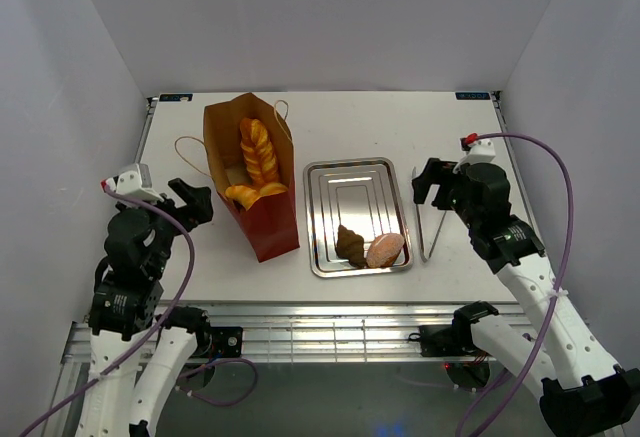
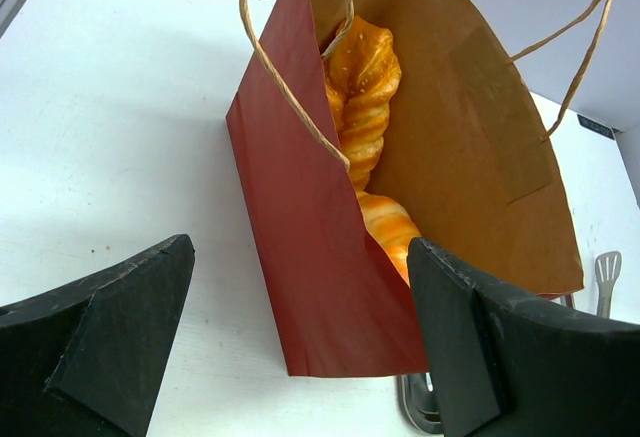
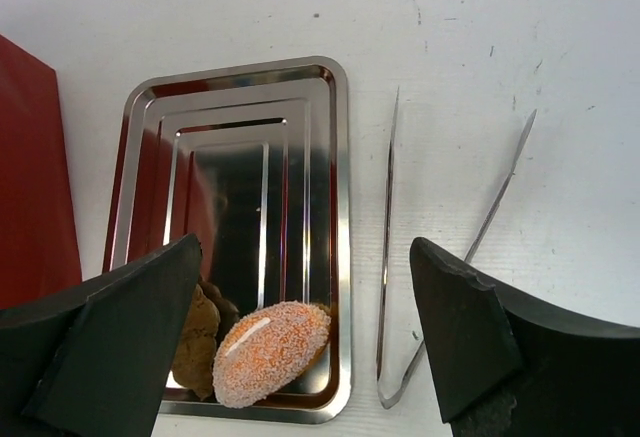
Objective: Place the fake bread into the paper bag
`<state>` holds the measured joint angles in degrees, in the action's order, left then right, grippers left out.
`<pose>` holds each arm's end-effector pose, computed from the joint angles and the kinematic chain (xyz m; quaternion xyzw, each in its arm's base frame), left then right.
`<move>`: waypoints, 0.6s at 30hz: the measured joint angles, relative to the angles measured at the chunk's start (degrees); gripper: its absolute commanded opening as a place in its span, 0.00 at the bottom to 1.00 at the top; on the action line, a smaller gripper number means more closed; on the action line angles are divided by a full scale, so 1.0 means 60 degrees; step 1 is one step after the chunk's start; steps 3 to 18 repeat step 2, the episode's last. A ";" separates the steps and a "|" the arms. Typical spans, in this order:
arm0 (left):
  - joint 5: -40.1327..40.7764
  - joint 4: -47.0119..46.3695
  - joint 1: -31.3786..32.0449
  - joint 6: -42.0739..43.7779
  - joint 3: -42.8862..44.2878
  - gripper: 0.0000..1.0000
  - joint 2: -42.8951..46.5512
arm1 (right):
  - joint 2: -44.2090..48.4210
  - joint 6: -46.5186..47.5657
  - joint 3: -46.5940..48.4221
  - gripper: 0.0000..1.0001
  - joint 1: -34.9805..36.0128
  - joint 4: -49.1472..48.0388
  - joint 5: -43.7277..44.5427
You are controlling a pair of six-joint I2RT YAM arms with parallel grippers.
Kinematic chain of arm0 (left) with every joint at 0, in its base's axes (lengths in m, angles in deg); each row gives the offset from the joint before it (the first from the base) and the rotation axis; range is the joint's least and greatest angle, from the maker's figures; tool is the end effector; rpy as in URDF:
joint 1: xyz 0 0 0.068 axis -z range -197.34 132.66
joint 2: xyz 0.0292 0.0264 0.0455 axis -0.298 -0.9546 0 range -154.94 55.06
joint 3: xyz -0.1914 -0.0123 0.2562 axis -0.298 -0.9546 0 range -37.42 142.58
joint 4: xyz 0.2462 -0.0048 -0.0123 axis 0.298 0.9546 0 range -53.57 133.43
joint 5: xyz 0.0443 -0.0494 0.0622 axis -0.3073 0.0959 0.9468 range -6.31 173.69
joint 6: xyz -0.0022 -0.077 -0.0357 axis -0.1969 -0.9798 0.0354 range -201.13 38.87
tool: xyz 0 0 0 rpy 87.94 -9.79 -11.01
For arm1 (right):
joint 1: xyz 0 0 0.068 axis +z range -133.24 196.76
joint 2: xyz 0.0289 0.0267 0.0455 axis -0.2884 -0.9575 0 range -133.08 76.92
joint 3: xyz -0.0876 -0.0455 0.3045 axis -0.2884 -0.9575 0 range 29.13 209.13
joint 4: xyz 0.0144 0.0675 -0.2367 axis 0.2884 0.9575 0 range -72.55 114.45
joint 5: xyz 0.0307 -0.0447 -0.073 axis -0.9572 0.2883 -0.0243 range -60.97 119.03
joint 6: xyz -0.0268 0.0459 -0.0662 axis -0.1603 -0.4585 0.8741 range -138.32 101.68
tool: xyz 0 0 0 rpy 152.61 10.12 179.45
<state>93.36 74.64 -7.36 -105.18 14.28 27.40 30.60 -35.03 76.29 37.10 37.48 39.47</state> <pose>0.0721 0.0000 0.3705 -0.1477 0.7739 -0.1156 0.6049 0.1654 0.0468 0.3545 0.0269 0.8130 0.1129 0.5706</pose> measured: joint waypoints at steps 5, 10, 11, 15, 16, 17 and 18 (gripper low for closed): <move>-0.0004 -0.0018 0.0000 -0.0004 -0.0058 0.98 0.0011 | 0.0000 -0.0007 0.0000 0.90 0.0000 0.0000 0.0044; -0.0004 -0.0018 0.0000 -0.0004 -0.0058 0.98 0.0011 | 0.0000 -0.0007 0.0000 0.90 0.0000 0.0000 0.0044; -0.0004 -0.0018 0.0000 -0.0004 -0.0058 0.98 0.0011 | 0.0000 -0.0007 0.0000 0.90 0.0000 0.0000 0.0044; -0.0004 -0.0018 0.0000 -0.0004 -0.0058 0.98 0.0011 | 0.0000 -0.0007 0.0000 0.90 0.0000 0.0000 0.0044; -0.0004 -0.0018 0.0000 -0.0004 -0.0058 0.98 0.0011 | 0.0000 -0.0007 0.0000 0.90 0.0000 0.0000 0.0044; -0.0004 -0.0018 0.0000 -0.0004 -0.0058 0.98 0.0011 | 0.0000 -0.0007 0.0000 0.90 0.0000 0.0000 0.0044; -0.0004 -0.0018 0.0000 -0.0004 -0.0058 0.98 0.0011 | 0.0000 -0.0007 0.0000 0.90 0.0000 0.0000 0.0044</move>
